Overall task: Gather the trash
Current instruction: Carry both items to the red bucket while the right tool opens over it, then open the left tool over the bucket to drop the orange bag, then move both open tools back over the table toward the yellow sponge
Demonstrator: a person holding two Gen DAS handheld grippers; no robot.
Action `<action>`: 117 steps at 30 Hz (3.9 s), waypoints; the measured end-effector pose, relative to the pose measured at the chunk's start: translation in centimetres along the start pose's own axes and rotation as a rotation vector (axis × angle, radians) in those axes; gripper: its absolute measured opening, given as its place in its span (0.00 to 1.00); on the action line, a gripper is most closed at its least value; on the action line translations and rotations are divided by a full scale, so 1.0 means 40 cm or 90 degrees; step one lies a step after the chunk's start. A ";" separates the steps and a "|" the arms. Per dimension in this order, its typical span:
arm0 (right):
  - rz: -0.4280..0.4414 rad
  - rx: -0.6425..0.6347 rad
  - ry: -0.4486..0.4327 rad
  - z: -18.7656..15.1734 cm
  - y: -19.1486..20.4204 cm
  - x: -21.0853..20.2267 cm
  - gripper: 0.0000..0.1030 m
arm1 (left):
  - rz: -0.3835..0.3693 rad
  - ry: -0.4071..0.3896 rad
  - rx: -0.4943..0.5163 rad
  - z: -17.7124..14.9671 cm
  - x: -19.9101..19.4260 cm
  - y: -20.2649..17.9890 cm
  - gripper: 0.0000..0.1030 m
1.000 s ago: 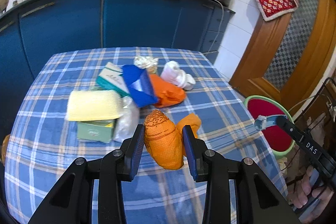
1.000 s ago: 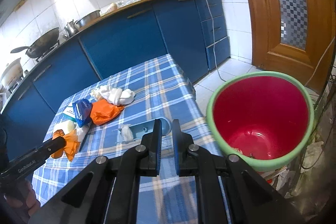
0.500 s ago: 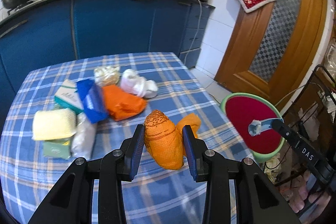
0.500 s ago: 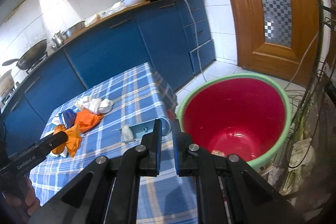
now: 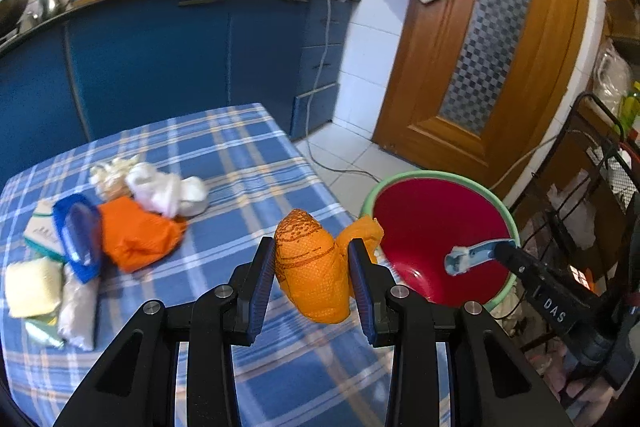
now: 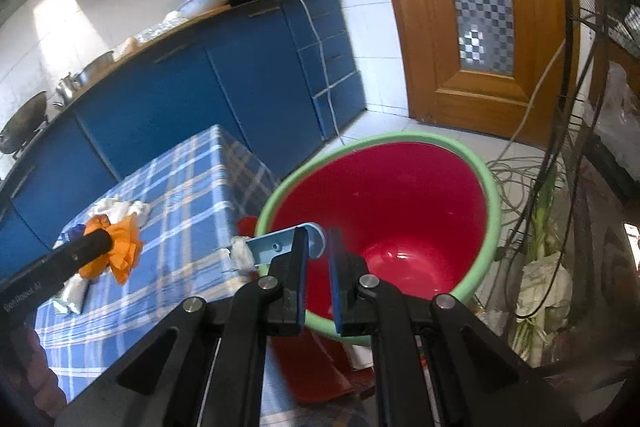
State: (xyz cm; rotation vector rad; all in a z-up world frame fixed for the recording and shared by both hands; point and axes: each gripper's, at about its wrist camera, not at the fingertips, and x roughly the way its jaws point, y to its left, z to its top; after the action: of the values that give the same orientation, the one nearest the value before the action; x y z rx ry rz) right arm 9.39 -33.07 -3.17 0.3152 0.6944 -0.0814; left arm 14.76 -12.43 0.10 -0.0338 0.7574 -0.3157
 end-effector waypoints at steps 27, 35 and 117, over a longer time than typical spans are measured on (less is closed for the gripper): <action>-0.058 0.061 0.050 -0.013 -0.152 0.100 0.13 | -0.062 0.064 0.071 0.023 0.199 -0.180 0.37; -0.059 0.068 0.038 -0.011 -0.169 0.088 0.28 | -0.072 0.085 0.082 0.011 0.241 -0.207 0.37; 0.064 -0.063 0.042 -0.056 0.193 -0.004 0.65 | 0.202 -0.017 -0.186 -0.090 -0.161 0.428 0.58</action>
State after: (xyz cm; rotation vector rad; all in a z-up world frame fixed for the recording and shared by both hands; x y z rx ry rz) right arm 9.24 -25.05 -2.70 0.2574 0.7450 0.0590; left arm 12.55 6.07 -0.66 -0.1906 0.7652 0.0992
